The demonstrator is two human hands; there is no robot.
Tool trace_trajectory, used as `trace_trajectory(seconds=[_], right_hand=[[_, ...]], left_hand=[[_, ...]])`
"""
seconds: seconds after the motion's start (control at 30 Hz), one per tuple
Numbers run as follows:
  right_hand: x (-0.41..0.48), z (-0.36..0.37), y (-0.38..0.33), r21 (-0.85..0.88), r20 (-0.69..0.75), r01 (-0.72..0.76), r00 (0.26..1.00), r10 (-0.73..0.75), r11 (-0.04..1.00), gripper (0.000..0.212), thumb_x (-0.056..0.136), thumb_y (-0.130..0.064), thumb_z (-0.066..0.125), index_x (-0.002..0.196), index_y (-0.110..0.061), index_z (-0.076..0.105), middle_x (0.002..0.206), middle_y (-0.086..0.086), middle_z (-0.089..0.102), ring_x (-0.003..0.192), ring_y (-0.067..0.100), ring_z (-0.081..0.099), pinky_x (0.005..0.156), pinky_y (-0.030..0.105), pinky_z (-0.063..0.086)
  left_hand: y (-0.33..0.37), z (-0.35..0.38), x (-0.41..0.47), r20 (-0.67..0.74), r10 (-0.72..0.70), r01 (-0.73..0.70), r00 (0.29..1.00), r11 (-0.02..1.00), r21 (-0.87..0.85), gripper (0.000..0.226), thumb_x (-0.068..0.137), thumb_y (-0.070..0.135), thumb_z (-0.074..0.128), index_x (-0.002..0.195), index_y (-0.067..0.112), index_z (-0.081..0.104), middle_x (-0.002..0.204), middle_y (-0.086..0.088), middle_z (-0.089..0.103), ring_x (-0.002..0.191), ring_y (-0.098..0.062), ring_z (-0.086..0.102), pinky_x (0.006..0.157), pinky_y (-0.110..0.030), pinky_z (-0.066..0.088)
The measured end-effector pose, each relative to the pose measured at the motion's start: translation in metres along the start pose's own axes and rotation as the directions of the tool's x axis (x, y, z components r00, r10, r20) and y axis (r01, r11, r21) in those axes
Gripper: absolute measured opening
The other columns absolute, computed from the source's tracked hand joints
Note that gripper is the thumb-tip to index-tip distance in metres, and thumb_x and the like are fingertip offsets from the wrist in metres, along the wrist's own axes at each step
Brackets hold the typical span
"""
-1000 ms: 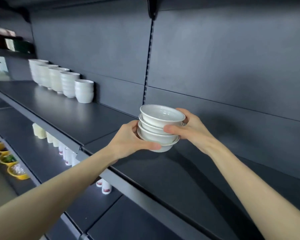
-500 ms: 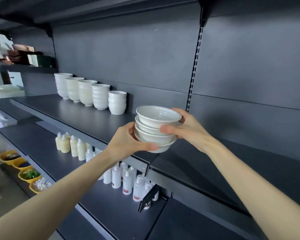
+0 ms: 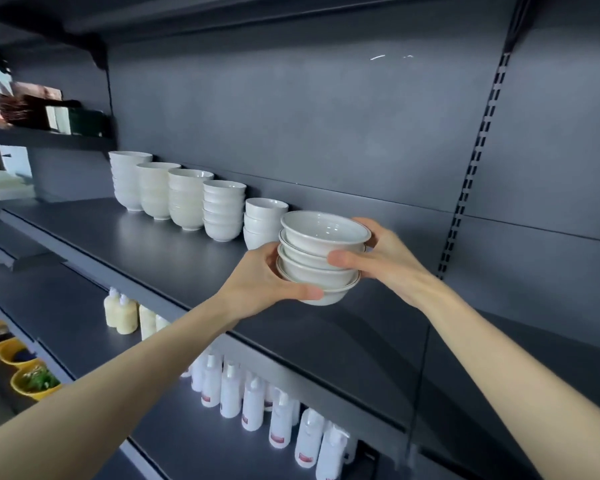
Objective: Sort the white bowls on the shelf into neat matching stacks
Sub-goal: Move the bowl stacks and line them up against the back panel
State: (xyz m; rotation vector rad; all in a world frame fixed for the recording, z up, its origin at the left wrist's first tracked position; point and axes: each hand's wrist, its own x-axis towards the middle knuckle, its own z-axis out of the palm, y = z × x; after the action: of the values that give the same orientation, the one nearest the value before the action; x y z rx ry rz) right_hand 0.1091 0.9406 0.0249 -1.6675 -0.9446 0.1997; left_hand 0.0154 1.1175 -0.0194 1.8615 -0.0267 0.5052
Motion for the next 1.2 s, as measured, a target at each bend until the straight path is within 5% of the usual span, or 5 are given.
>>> trace_trajectory(seconds=[0.23,0.4,0.7,0.93,1.2], right_hand=[[0.08,0.018,0.02,0.004,-0.048,-0.051,0.998,0.051,0.999,0.043,0.073,-0.012,0.079,0.106,-0.028,0.055,0.093,-0.016,0.068,0.085,0.0,0.066,0.081,0.032,0.056],[0.115,0.025,0.034,-0.038,-0.127,-0.076,0.989,0.071,0.996,0.039,0.075,-0.005,0.077,0.096,-0.03,0.055,0.075,-0.026,0.066,0.068,-0.012,0.062,0.056,0.011,0.047],[0.145,0.054,0.06,-0.084,-0.362,-0.219,0.916,0.174,0.972,0.039,0.075,-0.006,0.078,0.093,-0.032,0.055,0.08,-0.021,0.066,0.07,-0.01,0.063,0.063,0.016,0.055],[0.147,0.079,0.076,-0.069,-0.525,-0.357,0.807,0.271,0.931,0.063,0.07,-0.016,0.083,0.122,-0.021,0.048,0.104,-0.01,0.065,0.085,-0.004,0.065,0.065,0.015,0.054],[0.156,0.081,0.087,-0.082,-0.576,-0.413,0.762,0.295,0.907,0.061,0.069,-0.015,0.083,0.119,-0.021,0.049,0.102,-0.011,0.065,0.078,-0.008,0.065,0.061,0.013,0.051]], left_hand=[[-0.036,-0.046,0.07,0.046,-0.008,0.008,0.999,1.0,0.001,0.065,0.052,0.024,0.092,0.11,0.026,0.063,0.102,0.015,0.072,0.094,0.0,0.066,0.072,-0.011,0.05],[-0.064,-0.062,0.115,0.128,-0.016,0.02,0.992,0.999,-0.027,0.064,0.049,0.027,0.091,0.107,0.029,0.063,0.1,0.018,0.072,0.093,0.003,0.066,0.072,-0.011,0.05],[-0.119,-0.086,0.182,0.385,0.021,0.002,0.923,0.998,-0.061,0.062,0.06,0.014,0.089,0.114,0.024,0.061,0.105,0.014,0.072,0.096,0.002,0.066,0.077,-0.014,0.052],[-0.15,-0.09,0.208,0.547,0.011,0.033,0.837,0.997,-0.07,0.06,0.061,0.01,0.088,0.112,0.025,0.061,0.102,0.013,0.072,0.09,0.004,0.066,0.069,-0.009,0.049],[-0.172,-0.081,0.229,0.605,-0.014,0.073,0.796,0.995,-0.073,0.085,0.04,0.035,0.09,0.118,0.023,0.059,0.11,0.013,0.07,0.102,-0.002,0.065,0.091,-0.028,0.053]])
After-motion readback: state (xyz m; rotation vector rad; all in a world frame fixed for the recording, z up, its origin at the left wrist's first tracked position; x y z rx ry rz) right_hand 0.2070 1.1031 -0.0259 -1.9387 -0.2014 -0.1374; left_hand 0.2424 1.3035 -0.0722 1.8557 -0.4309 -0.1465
